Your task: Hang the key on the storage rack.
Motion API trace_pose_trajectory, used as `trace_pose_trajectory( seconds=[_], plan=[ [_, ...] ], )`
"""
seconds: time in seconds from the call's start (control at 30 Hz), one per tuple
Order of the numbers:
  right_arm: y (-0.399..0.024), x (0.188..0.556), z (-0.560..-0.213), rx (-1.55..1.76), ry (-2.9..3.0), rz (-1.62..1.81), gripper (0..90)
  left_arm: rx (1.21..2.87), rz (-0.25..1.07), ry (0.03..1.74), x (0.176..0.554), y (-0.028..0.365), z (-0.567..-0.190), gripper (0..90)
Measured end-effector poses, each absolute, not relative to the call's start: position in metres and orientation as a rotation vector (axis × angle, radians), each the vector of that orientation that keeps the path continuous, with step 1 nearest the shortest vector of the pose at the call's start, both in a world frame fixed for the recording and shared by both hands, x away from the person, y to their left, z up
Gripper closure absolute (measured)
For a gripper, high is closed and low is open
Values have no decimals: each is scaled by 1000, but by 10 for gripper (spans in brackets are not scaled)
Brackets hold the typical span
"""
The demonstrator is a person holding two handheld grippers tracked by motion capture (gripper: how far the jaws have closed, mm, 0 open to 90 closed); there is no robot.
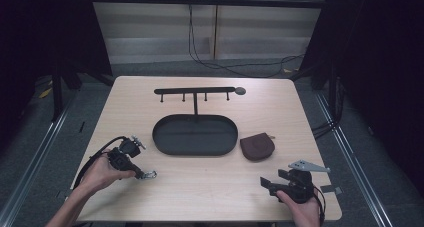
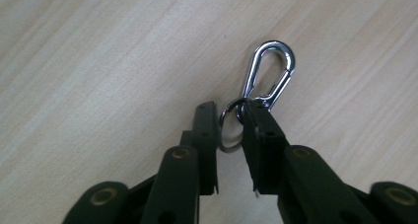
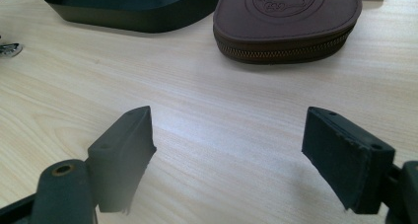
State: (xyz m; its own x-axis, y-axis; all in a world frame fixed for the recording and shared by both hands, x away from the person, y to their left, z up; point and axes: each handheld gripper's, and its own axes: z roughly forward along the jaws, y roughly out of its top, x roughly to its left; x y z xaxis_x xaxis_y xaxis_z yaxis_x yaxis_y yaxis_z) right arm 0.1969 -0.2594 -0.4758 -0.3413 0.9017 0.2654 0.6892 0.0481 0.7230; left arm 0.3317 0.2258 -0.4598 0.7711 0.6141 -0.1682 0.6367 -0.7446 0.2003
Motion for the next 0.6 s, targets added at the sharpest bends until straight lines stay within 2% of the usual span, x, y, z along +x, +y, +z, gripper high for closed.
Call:
trace_pose_trajectory(
  seconds=[0.07,0.37,0.6],
  plan=[
    [-259,197,-476,1623,2069,1174,192,2720,-134,971,331,226,-460,829],
    [-259,197,-476,1626,2070,1172,186,2748,-169,920,325,222,-450,891],
    [-258,197,-476,1620,2079,1177,179,2794,-143,887,320,217,-440,892]
  ],
)
